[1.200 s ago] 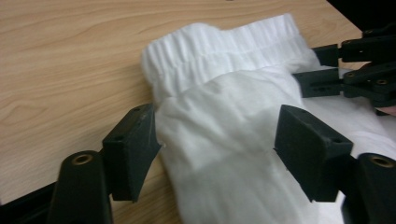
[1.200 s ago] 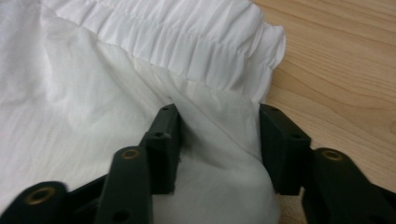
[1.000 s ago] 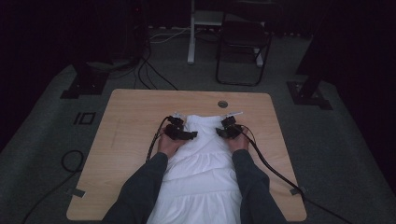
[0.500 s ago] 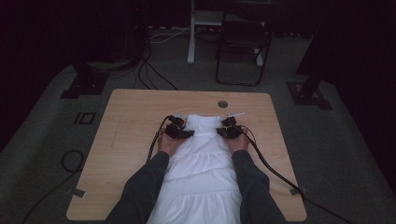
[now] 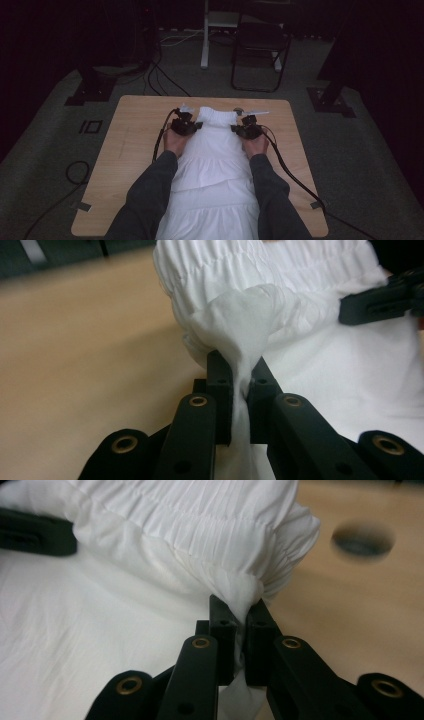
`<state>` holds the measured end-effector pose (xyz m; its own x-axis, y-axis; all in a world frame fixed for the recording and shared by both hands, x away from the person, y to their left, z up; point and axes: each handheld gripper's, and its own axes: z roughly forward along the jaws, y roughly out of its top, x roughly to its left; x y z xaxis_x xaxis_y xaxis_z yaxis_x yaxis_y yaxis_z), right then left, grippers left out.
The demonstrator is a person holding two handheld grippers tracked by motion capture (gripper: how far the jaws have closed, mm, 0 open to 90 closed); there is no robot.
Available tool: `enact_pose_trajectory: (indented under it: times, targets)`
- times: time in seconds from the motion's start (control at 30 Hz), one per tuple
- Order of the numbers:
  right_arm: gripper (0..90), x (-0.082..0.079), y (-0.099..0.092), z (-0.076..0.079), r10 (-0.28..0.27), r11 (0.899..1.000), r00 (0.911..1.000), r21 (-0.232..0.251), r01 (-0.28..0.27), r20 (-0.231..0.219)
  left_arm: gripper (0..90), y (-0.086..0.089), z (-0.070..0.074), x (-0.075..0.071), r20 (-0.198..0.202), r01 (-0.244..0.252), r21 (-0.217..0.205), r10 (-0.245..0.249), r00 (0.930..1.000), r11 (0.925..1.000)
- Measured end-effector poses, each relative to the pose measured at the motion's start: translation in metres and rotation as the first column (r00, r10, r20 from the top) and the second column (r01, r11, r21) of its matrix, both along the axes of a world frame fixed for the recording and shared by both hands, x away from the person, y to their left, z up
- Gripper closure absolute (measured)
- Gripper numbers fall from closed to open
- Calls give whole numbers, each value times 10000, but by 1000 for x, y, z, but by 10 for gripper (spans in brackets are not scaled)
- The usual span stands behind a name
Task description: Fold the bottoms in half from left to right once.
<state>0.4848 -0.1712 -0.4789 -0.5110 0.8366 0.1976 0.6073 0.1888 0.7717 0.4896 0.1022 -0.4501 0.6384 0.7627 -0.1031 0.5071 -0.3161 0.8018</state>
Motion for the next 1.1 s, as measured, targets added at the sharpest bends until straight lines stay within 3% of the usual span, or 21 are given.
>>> enact_pose_trajectory:
  times: [0.1, 0.2, 0.23, 0.27, 0.3, 0.33, 0.4, 0.5, 0.63, 0.83, 0.97, 1.1]
  targets:
    - [854, 3, -2, 33, -6, 9997, 9974, 263, -13, 727, 848, 1, 37, 3, 814, 49, -13, -48, 9967, 10000]
    - [853, 3, -5, 74, -60, 9982, 9848, 593, -44, 1736, 847, 5, 76, 4, 1627, 31, -377, 31, 9867, 9993]
    - [853, 1, -6, 90, -117, 9972, 9768, 740, -42, 2138, 846, 5, 84, 4, 1792, 31, -452, 51, 9838, 9990]
    - [853, 1, -6, 90, -117, 9972, 9768, 740, -42, 2138, 846, 5, 84, 4, 1792, 31, -452, 51, 9838, 9990]
    - [853, 0, -6, 99, -137, 9970, 9714, 774, -48, 2369, 846, 6, 100, 1, 2106, 57, -496, 49, 9776, 9988]
    - [852, -3, -6, 119, -43, 9970, 9629, 752, -166, 2698, 845, 7, 105, -1, 2213, 94, -560, 32, 9752, 9984]
    - [852, -8, -6, 130, 159, 9981, 9577, 526, -323, 2872, 844, 9, 109, -7, 2216, 210, -544, -84, 9751, 9983]
    - [850, -21, -5, 133, 603, 9977, 9561, 137, -671, 2868, 842, 12, 108, -20, 2161, 473, -304, -397, 9756, 9984]
    - [850, -48, -5, 132, 1137, 9934, 9509, -454, -1050, 2878, 841, 15, 105, -46, 2225, 941, -214, -870, 9710, 9953]
    - [850, -92, -9, 122, 1760, 9842, 9464, -673, -1638, 2710, 839, 19, 101, -99, 2436, 1645, -92, -1574, 9570, 9863]
    - [849, -125, -14, 111, 2217, 9751, 9401, -627, -2127, 2589, 836, 25, 83, -141, 2323, 2088, -314, -1960, 9527, 9775]
    - [848, -160, -18, 89, 2730, 9614, 9376, -250, -2741, 2153, 832, 32, 55, -178, 1872, 2578, -557, -2435, 9517, 9646]
